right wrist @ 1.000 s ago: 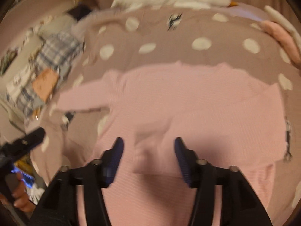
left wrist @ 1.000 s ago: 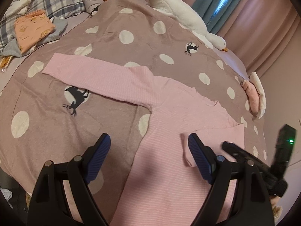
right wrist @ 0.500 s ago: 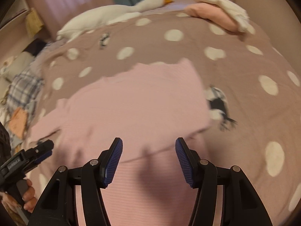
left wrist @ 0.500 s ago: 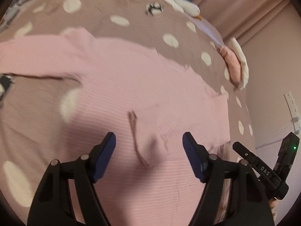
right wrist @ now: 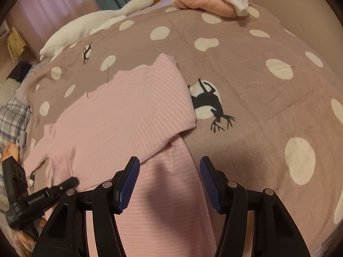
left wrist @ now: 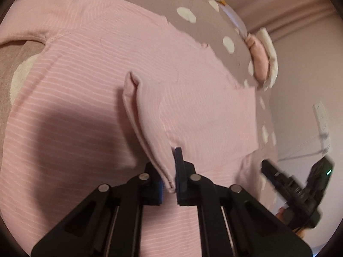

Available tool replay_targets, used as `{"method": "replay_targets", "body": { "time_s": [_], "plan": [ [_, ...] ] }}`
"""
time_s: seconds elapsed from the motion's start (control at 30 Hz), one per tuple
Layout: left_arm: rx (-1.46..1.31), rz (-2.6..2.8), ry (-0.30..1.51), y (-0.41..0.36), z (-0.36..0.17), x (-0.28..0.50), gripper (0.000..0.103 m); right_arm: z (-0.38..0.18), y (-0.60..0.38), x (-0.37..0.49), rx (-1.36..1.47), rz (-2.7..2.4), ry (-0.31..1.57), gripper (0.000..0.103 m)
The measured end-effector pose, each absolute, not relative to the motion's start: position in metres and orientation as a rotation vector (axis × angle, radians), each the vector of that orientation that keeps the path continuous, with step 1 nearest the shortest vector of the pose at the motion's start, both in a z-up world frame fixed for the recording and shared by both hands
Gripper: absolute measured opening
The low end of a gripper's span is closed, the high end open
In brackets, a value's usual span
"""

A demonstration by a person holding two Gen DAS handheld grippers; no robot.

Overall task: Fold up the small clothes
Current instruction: 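Grasp the shirt side edge with the left gripper and fold it inward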

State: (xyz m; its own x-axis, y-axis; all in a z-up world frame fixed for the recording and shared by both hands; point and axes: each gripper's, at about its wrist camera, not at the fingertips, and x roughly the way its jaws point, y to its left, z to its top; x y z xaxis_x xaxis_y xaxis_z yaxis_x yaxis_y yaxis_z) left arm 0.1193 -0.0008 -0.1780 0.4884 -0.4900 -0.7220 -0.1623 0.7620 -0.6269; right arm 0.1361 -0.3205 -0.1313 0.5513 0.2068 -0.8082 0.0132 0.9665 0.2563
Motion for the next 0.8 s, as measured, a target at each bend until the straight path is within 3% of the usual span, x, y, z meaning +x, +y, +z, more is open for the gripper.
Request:
{"method": "replay_targets", "body": {
  "time_s": [0.57,0.67,0.8],
  "plan": [
    [-0.509,-0.119,0.862,0.031,-0.057,0.141,0.005,-0.127,-0.325,0.147,0.253,0.137,0.967,0.058],
    [-0.484,-0.096,0.861,0.040,-0.049,0.146,0.005,-0.128,-0.322,0.156,0.260,0.161,0.978,0.048],
    [-0.460,-0.079,0.869,0.049,-0.043,0.149,0.005,-0.132,-0.316,0.170,0.285,0.193,1.015,0.047]
  ]
}}
